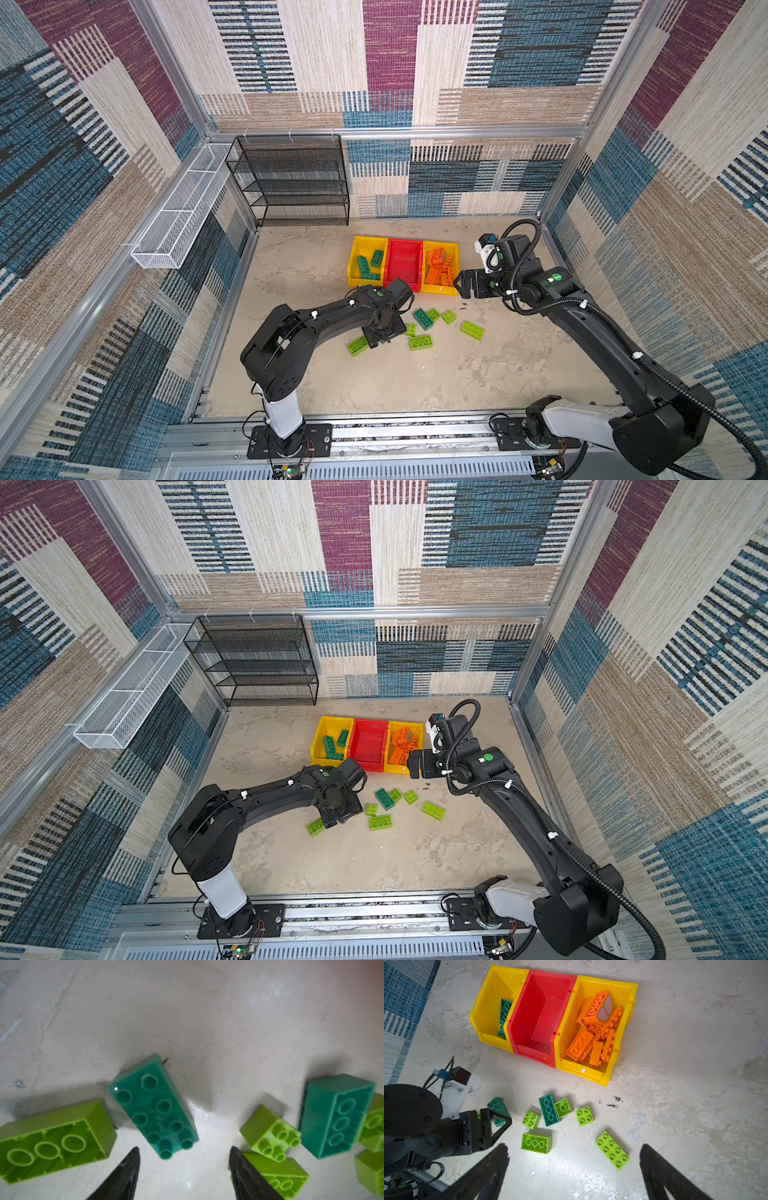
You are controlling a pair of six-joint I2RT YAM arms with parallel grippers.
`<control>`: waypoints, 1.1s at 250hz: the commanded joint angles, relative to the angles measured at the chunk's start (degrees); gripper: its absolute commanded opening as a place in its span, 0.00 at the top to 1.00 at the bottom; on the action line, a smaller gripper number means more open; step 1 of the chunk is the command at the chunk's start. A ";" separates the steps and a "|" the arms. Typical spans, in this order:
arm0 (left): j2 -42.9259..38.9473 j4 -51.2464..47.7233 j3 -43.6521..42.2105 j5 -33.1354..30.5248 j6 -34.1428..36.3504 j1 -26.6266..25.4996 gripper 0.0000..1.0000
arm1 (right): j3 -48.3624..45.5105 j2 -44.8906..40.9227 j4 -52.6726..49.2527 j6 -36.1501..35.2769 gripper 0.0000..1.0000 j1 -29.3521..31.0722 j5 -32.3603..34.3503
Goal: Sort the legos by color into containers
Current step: 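Grasp the dark-green brick and release it into the yellow bin nearest the left arm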
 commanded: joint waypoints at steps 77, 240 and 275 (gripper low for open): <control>5.22 1.81 0.82 0.44 2.36 4.15 0.32 | 3.41 2.25 -1.25 -0.03 0.00 0.07 2.45; 7.17 -19.25 27.45 -11.87 21.27 10.13 0.76 | 6.79 4.98 -0.28 0.48 0.00 0.02 4.62; 11.97 -19.07 37.73 -12.71 26.73 15.41 0.75 | 7.06 6.11 0.75 1.52 0.00 0.00 4.39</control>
